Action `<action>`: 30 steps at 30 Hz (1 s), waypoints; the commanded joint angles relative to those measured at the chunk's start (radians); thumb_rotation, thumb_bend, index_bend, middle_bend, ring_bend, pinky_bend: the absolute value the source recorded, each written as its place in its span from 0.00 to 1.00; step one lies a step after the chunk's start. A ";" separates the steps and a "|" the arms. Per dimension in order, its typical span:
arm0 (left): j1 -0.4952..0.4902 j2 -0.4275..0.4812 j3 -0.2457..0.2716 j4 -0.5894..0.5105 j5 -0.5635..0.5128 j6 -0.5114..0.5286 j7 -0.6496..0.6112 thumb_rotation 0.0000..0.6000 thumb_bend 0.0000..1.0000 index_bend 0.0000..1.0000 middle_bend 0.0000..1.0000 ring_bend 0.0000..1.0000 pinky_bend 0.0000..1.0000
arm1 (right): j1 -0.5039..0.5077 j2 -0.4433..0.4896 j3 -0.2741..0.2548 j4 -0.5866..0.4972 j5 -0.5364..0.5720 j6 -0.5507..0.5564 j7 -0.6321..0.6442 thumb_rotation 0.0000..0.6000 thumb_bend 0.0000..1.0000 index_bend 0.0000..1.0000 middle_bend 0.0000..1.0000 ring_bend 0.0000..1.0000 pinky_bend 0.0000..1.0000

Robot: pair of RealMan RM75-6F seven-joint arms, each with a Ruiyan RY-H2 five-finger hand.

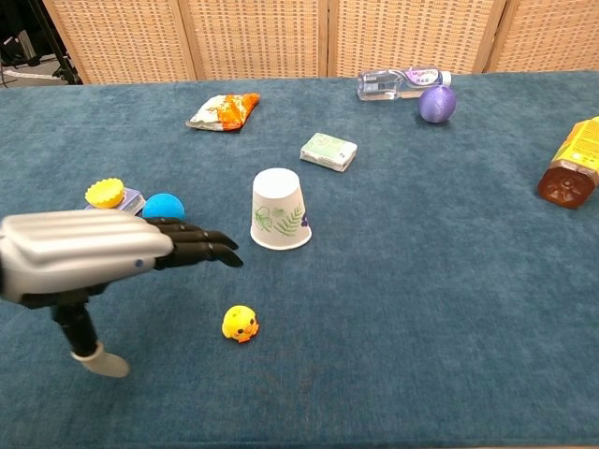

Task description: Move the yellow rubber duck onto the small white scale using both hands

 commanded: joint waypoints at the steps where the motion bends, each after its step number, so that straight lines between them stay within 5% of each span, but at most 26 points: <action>1: -0.030 -0.060 -0.007 0.019 -0.062 0.012 0.049 1.00 0.14 0.17 0.00 0.00 0.00 | -0.001 -0.003 0.008 0.009 -0.001 -0.004 0.006 1.00 0.00 0.04 0.00 0.00 0.00; 10: -0.068 -0.149 -0.007 0.071 -0.150 0.065 0.106 1.00 0.24 0.28 0.00 0.00 0.00 | -0.009 -0.005 0.016 0.015 -0.015 -0.013 0.014 1.00 0.00 0.04 0.00 0.00 0.00; 30: -0.102 -0.256 0.026 0.146 -0.192 0.147 0.130 1.00 0.29 0.34 0.00 0.00 0.00 | -0.017 -0.011 0.030 0.027 -0.033 -0.032 0.022 1.00 0.00 0.04 0.00 0.00 0.00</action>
